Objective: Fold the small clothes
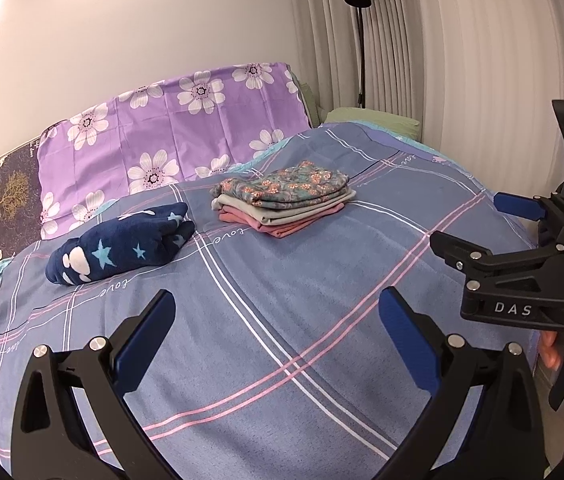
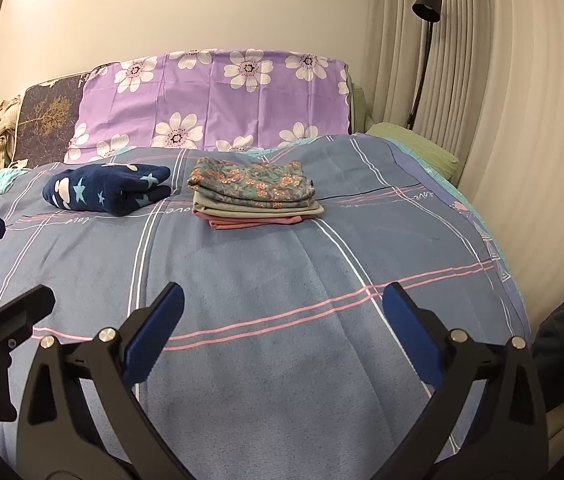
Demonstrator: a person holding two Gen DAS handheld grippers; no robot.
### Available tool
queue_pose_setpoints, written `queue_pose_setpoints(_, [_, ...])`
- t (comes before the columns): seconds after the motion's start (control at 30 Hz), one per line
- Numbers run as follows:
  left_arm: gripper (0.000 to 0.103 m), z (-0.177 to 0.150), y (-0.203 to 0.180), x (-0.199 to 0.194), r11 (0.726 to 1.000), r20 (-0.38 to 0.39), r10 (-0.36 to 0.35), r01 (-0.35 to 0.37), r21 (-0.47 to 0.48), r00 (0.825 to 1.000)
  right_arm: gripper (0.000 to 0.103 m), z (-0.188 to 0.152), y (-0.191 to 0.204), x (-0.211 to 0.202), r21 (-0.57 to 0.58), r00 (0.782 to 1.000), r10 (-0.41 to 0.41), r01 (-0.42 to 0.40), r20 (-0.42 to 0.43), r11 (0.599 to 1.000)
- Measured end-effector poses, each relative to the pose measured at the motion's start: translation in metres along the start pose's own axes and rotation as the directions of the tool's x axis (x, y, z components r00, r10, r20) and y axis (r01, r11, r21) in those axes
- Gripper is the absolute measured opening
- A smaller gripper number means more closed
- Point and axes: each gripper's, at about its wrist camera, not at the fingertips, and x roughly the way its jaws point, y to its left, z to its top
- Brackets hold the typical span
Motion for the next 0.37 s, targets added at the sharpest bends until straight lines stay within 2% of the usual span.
queue_pose_setpoints(0.37, [0.102,-0.0014,0.0022,0.0032,1.0,-0.019,0.007,-0.007,-0.016,1.0,0.101,-0.0022,0.001,0.0004,-0.005,1.0,0.003,-0.003,-0.004,1.0])
